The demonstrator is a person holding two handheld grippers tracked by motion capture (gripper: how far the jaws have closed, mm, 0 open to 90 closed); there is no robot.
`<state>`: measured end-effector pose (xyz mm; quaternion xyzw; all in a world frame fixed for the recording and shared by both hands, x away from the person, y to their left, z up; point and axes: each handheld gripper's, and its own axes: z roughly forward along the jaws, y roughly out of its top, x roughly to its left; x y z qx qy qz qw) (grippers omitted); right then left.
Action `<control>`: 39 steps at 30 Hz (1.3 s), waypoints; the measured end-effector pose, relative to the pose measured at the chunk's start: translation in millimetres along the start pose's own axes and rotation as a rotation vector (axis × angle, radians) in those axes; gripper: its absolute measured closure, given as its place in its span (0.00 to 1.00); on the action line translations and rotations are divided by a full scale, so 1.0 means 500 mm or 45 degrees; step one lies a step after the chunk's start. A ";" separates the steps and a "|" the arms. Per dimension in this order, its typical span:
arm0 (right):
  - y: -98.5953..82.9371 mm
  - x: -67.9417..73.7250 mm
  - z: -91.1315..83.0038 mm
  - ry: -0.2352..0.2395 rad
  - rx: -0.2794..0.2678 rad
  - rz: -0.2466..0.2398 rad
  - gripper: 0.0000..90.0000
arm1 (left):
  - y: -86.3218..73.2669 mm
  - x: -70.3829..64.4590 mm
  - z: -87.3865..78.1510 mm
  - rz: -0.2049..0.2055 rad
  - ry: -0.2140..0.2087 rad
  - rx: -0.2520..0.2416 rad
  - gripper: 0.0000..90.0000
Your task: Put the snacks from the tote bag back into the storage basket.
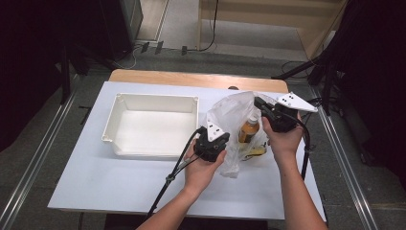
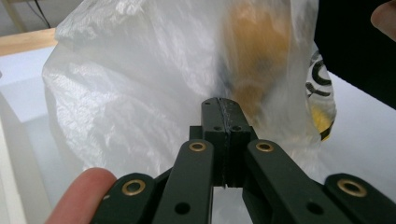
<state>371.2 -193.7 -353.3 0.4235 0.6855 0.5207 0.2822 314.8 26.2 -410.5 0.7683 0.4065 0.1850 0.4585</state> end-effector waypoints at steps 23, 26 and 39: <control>-0.164 -0.072 0.052 -0.038 0.252 0.289 1.00 | -0.086 -0.015 0.071 0.127 0.011 0.274 1.00; -0.195 -0.077 0.059 -0.075 0.291 0.322 1.00 | -0.094 -0.008 0.067 0.128 0.039 0.278 1.00; -0.239 -0.085 0.085 -0.192 0.488 0.382 1.00 | -0.116 -0.002 0.052 0.168 0.048 0.315 1.00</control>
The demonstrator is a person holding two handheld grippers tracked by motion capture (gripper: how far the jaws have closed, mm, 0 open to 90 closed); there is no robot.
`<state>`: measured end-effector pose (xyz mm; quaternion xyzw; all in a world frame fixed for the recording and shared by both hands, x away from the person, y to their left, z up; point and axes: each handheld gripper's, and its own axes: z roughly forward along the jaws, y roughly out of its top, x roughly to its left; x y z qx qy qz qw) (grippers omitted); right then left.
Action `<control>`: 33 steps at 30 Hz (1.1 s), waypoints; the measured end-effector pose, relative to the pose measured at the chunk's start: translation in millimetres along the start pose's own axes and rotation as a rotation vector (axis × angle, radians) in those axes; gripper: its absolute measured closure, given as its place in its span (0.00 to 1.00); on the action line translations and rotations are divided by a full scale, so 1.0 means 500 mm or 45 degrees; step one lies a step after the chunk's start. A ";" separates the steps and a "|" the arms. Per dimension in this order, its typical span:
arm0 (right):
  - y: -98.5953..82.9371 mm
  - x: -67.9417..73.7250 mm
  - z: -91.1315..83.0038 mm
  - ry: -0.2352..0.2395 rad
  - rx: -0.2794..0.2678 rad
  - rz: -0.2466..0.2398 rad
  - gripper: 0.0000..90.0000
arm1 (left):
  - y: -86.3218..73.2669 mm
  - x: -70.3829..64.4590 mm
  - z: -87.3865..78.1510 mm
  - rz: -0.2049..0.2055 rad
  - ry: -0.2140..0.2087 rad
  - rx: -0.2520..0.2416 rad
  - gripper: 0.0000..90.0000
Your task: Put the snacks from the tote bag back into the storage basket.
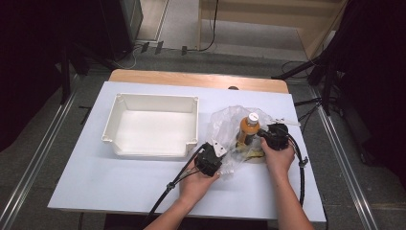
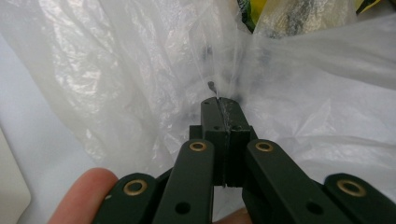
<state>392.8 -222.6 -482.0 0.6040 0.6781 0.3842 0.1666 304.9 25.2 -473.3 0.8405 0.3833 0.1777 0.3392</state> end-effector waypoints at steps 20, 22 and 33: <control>-0.039 0.033 -0.158 0.231 -0.264 -0.063 0.74 | 0.019 0.024 -0.145 -0.175 -0.290 -0.486 0.58; -0.053 0.040 -0.149 0.219 -0.215 -0.110 0.80 | 0.009 0.005 -0.095 -0.118 -0.265 -0.296 0.60; -0.087 0.043 -0.098 0.084 -0.013 -0.194 1.00 | -0.029 -0.024 -0.022 -0.002 -0.164 -0.019 0.99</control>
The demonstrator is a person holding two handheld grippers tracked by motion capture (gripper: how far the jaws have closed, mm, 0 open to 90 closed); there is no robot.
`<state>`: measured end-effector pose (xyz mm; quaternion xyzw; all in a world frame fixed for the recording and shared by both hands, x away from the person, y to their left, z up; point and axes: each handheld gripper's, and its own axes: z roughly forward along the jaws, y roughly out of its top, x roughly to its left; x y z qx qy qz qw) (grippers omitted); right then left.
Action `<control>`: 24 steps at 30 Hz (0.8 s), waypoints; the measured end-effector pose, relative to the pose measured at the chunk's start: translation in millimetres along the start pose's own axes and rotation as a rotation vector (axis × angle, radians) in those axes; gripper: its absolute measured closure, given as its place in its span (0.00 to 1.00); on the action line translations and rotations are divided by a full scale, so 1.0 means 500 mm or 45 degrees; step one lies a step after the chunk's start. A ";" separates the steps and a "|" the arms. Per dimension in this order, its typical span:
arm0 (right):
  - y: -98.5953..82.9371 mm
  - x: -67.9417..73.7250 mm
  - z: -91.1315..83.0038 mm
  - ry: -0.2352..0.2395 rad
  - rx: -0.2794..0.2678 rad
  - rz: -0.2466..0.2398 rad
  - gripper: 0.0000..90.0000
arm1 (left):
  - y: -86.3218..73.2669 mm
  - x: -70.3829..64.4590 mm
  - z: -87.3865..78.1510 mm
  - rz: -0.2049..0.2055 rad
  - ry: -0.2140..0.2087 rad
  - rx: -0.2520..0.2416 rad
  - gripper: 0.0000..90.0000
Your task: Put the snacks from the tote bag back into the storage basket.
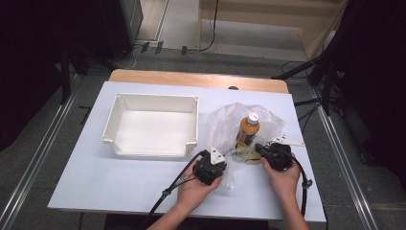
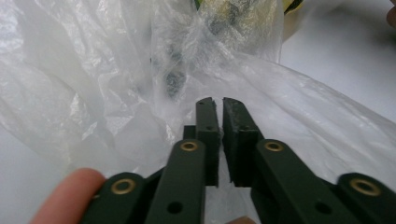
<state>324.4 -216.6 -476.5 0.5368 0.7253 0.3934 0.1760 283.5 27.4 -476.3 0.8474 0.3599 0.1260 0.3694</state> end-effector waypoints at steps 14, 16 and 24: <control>0.038 0.037 -0.079 0.082 -0.391 0.008 0.40 | -0.007 0.003 -0.004 -0.038 0.011 -0.040 1.00; 0.041 0.045 -0.075 0.091 -0.402 0.003 0.37 | -0.007 0.003 -0.004 -0.041 0.014 -0.049 1.00; 0.059 0.078 -0.063 0.018 -0.449 -0.014 0.28 | -0.008 0.002 -0.005 -0.038 0.014 -0.061 1.00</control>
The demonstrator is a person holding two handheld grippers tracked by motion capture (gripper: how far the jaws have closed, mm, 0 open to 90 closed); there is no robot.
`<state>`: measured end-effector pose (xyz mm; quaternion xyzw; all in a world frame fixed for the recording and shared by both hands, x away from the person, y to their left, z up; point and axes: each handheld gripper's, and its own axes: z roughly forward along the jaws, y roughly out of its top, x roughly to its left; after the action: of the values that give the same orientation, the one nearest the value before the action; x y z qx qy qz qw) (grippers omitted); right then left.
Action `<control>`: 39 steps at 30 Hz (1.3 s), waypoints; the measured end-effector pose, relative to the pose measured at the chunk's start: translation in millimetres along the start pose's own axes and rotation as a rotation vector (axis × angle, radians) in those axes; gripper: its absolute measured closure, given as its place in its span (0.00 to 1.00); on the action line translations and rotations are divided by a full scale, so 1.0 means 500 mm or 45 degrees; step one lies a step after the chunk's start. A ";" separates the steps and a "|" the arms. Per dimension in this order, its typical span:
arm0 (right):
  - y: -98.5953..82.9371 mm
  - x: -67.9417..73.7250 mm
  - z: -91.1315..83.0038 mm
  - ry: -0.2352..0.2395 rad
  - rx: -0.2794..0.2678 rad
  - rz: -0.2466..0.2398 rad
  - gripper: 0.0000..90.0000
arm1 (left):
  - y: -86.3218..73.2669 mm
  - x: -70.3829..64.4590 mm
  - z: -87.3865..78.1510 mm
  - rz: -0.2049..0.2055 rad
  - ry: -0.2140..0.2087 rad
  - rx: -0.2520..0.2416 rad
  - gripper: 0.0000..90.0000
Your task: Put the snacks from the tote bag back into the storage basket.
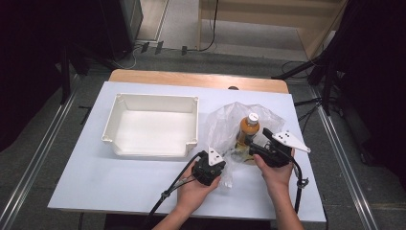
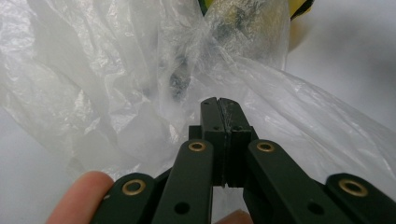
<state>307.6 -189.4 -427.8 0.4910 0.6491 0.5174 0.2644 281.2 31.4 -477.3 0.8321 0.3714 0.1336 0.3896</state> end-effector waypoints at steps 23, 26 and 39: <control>0.004 0.028 0.076 -0.132 -0.057 -0.031 0.33 | -0.001 0.001 -0.002 0.007 -0.011 -0.008 1.00; 0.001 0.032 0.080 -0.161 -0.063 -0.055 0.33 | -0.001 0.000 -0.002 0.008 -0.013 -0.011 1.00; -0.006 0.033 0.093 -0.177 -0.065 -0.044 0.33 | -0.002 0.001 -0.003 0.004 -0.015 -0.018 1.00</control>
<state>339.8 -155.3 -443.1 0.5075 0.6243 0.4938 0.3300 280.2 33.0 -476.8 0.8307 0.3667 0.1318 0.3975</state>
